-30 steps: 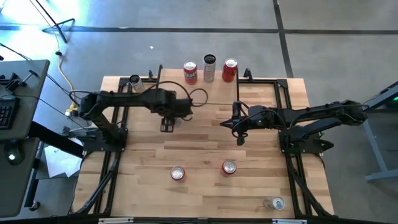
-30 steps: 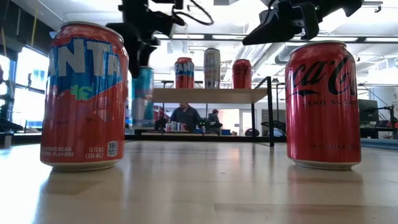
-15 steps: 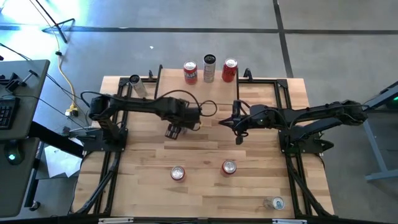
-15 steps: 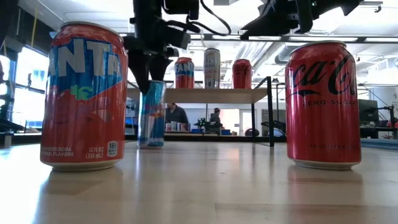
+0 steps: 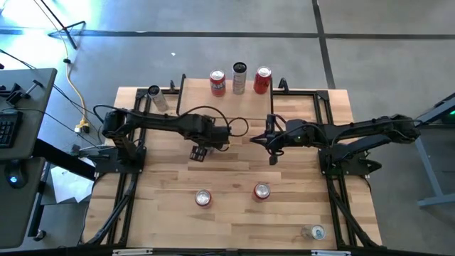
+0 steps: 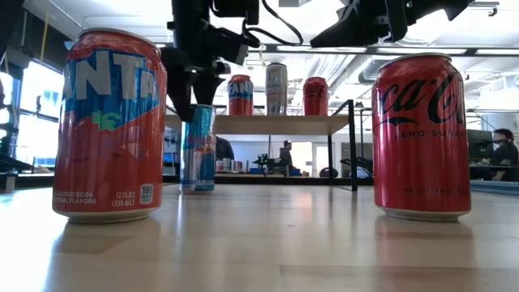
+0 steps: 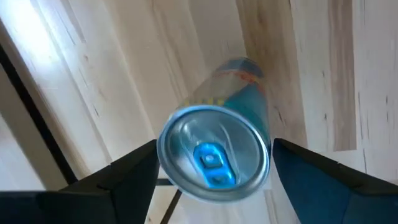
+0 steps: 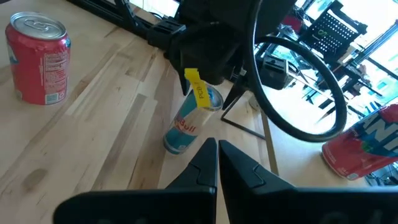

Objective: Place canned beverage on shelf
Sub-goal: Put the left blue soda can on the shelf

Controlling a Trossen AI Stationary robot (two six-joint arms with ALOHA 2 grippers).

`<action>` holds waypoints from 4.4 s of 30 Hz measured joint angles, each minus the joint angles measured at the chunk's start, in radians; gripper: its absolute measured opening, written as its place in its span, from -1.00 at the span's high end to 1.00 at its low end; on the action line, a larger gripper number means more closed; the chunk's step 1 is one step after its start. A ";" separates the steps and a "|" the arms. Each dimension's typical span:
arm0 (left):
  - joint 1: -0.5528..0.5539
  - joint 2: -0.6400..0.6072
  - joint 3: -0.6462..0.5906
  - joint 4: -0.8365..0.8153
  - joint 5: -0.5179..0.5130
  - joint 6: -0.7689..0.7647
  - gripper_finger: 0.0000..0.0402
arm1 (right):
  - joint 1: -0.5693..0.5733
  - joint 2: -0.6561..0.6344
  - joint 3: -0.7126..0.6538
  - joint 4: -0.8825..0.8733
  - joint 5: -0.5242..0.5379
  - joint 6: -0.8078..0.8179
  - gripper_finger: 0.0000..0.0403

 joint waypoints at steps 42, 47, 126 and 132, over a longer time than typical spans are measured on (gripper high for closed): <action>-0.221 -0.547 -0.620 0.735 -0.364 -0.878 -0.51 | -0.007 0.000 0.001 0.099 0.090 -0.029 1.00; -0.237 -0.540 -0.727 0.959 -0.434 -0.808 -0.51 | -0.007 0.000 0.001 0.121 0.090 -0.069 1.00; 0.862 -0.458 -0.190 0.595 0.722 0.293 -0.11 | -0.007 0.000 0.001 0.238 0.146 -0.138 1.00; 0.917 -0.380 -0.156 0.603 0.775 0.332 -0.11 | -0.007 0.000 0.001 0.245 0.169 -0.155 1.00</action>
